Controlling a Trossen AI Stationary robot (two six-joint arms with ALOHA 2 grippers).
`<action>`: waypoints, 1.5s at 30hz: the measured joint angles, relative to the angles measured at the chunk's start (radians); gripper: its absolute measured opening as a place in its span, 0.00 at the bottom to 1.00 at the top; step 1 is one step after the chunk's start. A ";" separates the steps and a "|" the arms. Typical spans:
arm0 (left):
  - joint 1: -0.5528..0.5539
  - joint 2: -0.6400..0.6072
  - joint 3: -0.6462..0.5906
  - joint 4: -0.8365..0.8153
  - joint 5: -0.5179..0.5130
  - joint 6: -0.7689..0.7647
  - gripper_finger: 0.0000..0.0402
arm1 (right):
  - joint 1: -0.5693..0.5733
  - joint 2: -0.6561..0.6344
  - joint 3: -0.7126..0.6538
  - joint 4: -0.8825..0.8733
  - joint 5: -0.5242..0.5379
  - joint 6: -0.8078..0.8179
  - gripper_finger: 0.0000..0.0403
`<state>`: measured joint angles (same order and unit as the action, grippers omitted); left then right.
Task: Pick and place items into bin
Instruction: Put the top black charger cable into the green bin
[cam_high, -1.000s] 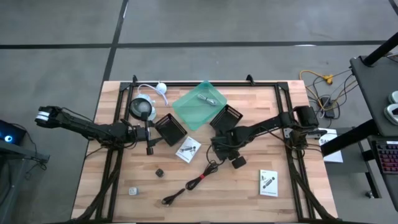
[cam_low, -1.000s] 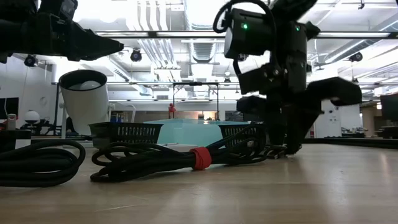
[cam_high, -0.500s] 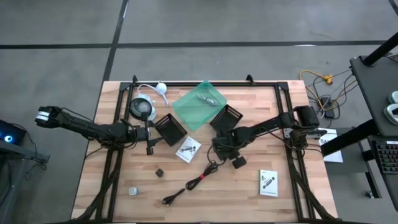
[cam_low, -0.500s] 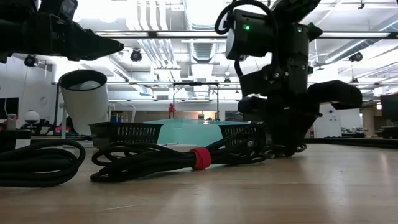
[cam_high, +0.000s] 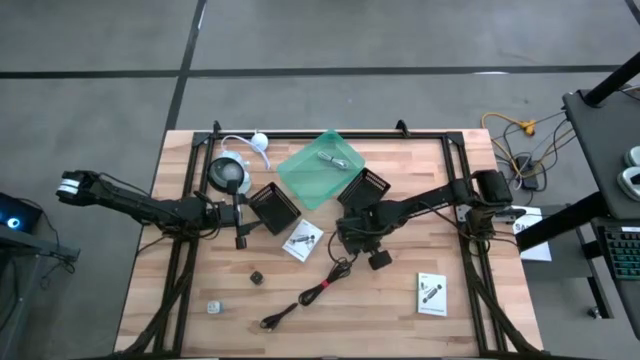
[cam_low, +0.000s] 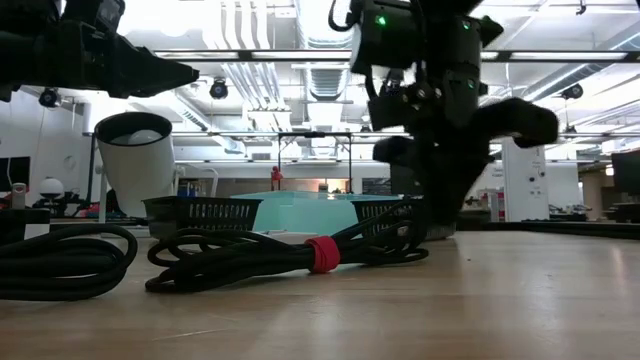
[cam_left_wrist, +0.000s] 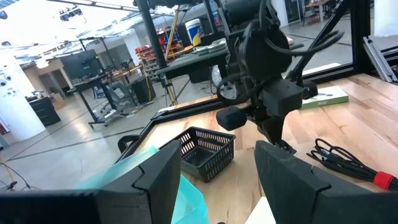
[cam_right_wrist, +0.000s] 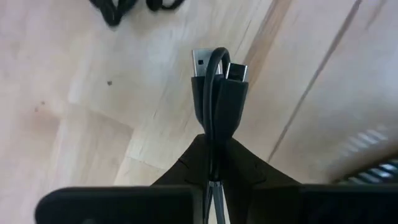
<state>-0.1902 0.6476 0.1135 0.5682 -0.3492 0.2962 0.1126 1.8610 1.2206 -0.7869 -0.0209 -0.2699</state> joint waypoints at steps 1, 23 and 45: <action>0.000 0.000 0.000 0.000 0.000 0.000 0.47 | -0.003 0.000 0.016 -0.013 0.007 0.000 0.04; 0.000 0.000 0.000 0.000 0.000 0.000 0.47 | -0.418 0.000 0.286 0.057 0.098 0.046 0.03; 0.000 0.000 0.000 0.000 0.000 0.000 0.47 | -0.695 0.007 0.230 0.245 -0.230 0.348 0.03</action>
<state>-0.1902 0.6476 0.1135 0.5678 -0.3494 0.2963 -0.5827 1.8677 1.4501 -0.5423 -0.2511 0.0777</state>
